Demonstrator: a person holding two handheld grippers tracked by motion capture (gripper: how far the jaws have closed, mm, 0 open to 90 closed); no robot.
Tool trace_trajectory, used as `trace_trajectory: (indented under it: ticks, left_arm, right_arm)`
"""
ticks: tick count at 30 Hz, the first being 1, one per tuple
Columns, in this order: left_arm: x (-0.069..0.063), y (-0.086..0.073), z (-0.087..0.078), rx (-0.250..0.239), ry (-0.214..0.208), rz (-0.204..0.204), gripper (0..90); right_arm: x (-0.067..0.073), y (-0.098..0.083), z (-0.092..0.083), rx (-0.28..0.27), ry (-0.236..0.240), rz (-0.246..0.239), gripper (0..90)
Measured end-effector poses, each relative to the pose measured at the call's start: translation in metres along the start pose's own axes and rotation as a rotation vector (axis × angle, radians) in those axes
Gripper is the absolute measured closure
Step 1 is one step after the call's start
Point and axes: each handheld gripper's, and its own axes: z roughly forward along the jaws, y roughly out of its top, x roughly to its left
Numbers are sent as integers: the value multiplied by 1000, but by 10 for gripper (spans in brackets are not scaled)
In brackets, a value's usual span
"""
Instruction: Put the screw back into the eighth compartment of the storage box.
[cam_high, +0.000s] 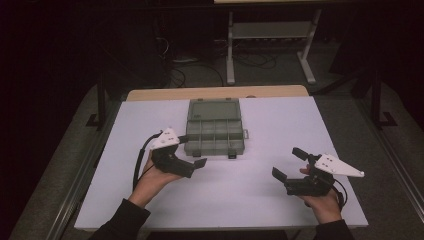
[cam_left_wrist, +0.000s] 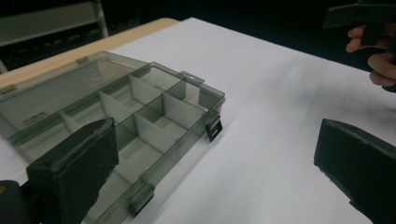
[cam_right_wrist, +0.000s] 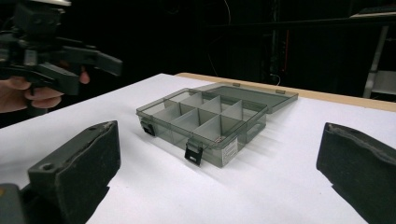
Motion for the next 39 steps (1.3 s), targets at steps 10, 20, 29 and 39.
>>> trace_trajectory:
  ticks: [10, 20, 29, 39]
  left_arm:
    - [-1, -28, -50, -104, 45, -47, 0]
    - [-4, -55, -82, -196, 87, -57, 0]
    - [-1, -72, -97, -222, 102, -50, 0]
    - [-1, -77, -96, -231, 80, -65, 0]
  right_arm:
    - [1, 0, 0, 6, -4, 0, 0]
    - [0, -1, 0, 4, -5, 4, 0]
    - [-2, -2, -2, 9, -13, 10, 0]
    - [-4, -4, -2, 12, -14, 12, 0]
